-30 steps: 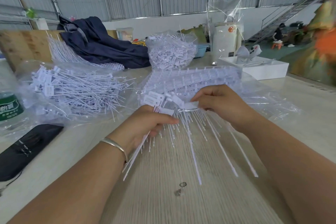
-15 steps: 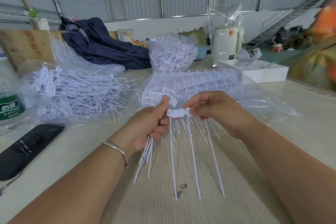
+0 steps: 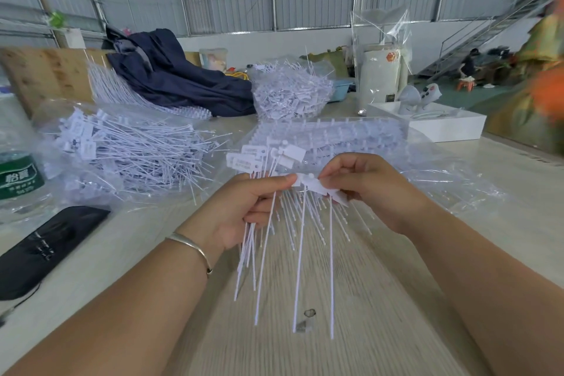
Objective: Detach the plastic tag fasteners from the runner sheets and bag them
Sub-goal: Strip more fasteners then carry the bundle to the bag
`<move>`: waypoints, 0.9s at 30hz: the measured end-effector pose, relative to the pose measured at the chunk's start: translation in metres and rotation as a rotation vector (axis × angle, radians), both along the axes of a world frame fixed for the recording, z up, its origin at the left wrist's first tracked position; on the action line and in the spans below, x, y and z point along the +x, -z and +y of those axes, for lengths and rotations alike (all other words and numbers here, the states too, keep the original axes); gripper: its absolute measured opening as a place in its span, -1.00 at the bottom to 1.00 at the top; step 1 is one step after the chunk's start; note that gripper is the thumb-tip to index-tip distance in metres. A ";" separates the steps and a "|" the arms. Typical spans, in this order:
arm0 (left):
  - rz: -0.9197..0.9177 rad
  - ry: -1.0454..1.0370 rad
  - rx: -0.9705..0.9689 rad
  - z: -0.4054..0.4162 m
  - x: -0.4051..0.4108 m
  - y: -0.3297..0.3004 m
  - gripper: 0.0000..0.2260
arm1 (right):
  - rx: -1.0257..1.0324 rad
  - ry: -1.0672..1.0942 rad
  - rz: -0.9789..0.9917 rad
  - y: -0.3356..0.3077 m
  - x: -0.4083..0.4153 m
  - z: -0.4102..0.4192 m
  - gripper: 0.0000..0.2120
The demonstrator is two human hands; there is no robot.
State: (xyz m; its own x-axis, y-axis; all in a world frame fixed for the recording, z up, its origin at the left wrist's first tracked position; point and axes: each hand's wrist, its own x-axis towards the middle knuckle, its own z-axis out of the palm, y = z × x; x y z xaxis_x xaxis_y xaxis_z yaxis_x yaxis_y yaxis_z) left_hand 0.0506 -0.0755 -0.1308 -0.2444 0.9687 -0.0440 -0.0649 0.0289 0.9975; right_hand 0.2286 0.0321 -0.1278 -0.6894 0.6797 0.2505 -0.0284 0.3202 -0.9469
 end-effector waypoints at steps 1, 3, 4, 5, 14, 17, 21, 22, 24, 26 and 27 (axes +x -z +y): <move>-0.028 0.012 0.012 0.000 0.000 0.000 -0.75 | 0.007 -0.005 0.002 0.000 0.000 -0.001 -0.97; -0.088 0.065 0.043 -0.001 -0.001 -0.001 -0.76 | 0.016 -0.021 0.020 0.000 0.000 -0.001 -0.94; -0.126 0.108 0.056 -0.002 -0.001 -0.001 -0.75 | 0.011 -0.038 0.029 0.001 0.000 -0.001 -0.93; -0.168 0.157 0.065 -0.002 -0.001 -0.001 -0.75 | 0.001 -0.063 0.034 0.001 0.000 -0.001 -0.91; -0.117 0.490 0.071 -0.006 0.015 -0.008 -0.88 | -0.206 -0.339 0.120 0.010 -0.009 -0.007 -0.84; -0.149 0.321 0.046 -0.005 0.012 -0.005 -0.88 | -0.234 -0.329 0.162 0.009 -0.010 -0.007 -0.78; -0.107 0.045 0.046 -0.001 0.012 -0.002 -0.84 | -0.182 -0.163 0.186 0.006 -0.009 -0.005 -0.89; -0.049 -0.030 0.043 0.000 0.012 -0.001 -0.83 | -0.176 -0.104 0.193 0.005 -0.008 -0.004 -0.86; 0.101 -0.168 0.028 0.002 0.013 0.000 -0.78 | -0.157 -0.005 0.217 0.004 -0.006 -0.002 -0.81; 0.251 -0.275 0.019 0.004 0.016 0.002 -0.72 | -0.081 0.036 0.195 0.005 -0.008 -0.004 -0.81; 0.320 -0.320 0.028 0.005 0.018 0.003 -0.70 | -0.028 0.045 0.162 0.006 -0.010 -0.006 -0.81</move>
